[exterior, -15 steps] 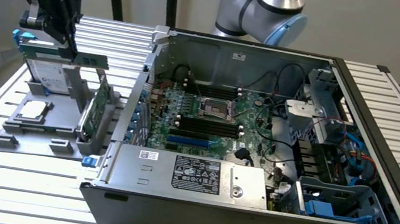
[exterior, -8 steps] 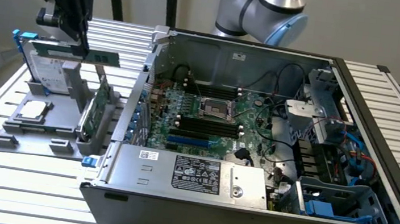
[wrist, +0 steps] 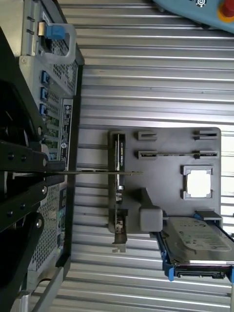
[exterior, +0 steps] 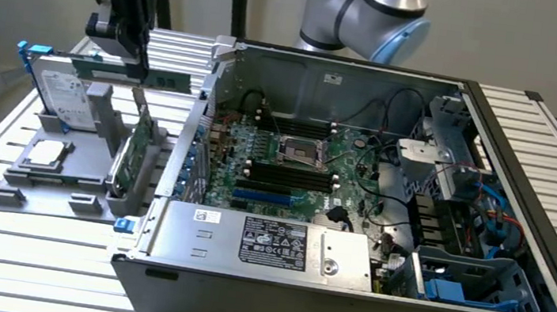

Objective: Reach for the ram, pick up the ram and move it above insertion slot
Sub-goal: 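Pick up the ram and move it above insertion slot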

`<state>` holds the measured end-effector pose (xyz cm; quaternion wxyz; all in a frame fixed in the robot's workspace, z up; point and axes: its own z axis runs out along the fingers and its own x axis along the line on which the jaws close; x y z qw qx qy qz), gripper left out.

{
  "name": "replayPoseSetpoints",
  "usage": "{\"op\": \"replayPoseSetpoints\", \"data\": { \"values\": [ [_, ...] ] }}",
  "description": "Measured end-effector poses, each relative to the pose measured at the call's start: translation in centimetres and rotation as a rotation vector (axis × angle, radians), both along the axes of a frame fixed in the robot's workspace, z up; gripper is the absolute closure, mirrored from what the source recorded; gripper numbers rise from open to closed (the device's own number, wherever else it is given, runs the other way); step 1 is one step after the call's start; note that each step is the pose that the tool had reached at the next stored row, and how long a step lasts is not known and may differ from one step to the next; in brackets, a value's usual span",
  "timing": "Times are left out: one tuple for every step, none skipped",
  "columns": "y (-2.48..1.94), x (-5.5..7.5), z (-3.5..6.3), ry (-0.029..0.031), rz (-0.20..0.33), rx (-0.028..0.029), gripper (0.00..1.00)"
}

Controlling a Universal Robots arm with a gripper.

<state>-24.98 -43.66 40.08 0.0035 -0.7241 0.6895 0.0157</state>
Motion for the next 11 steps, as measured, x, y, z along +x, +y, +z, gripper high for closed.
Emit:
{"op": "replayPoseSetpoints", "data": {
  "values": [
    [0.02, 0.5, 0.02, 0.0000, 0.000, 0.0001, 0.87],
    [0.03, 0.9, 0.04, 0.0000, 0.000, 0.0001, 0.87],
    [0.05, 1.3, 0.06, 0.0001, 0.000, 0.0002, 0.87],
    [0.06, 1.8, 0.08, 0.0001, 0.000, 0.0002, 0.87],
    [0.08, 2.3, 0.10, 0.0001, 0.000, 0.0002, 0.87],
    [0.09, 2.7, 0.11, 0.0000, 0.000, 0.0002, 0.87],
    [0.11, 3.2, 0.12, 0.0000, 0.000, 0.0003, 0.87],
    [0.14, 3.6, 0.13, 0.0001, 0.000, 0.0005, 0.87],
    [0.17, 4.0, 0.13, 0.0000, 0.000, 0.0012, 0.87],
    [0.21, 4.4, 0.13, 0.0000, 0.000, 0.0019, 0.87],
    [0.25, 4.8, 0.13, 0.0000, 0.000, 0.0025, 0.87]
  ]
}}
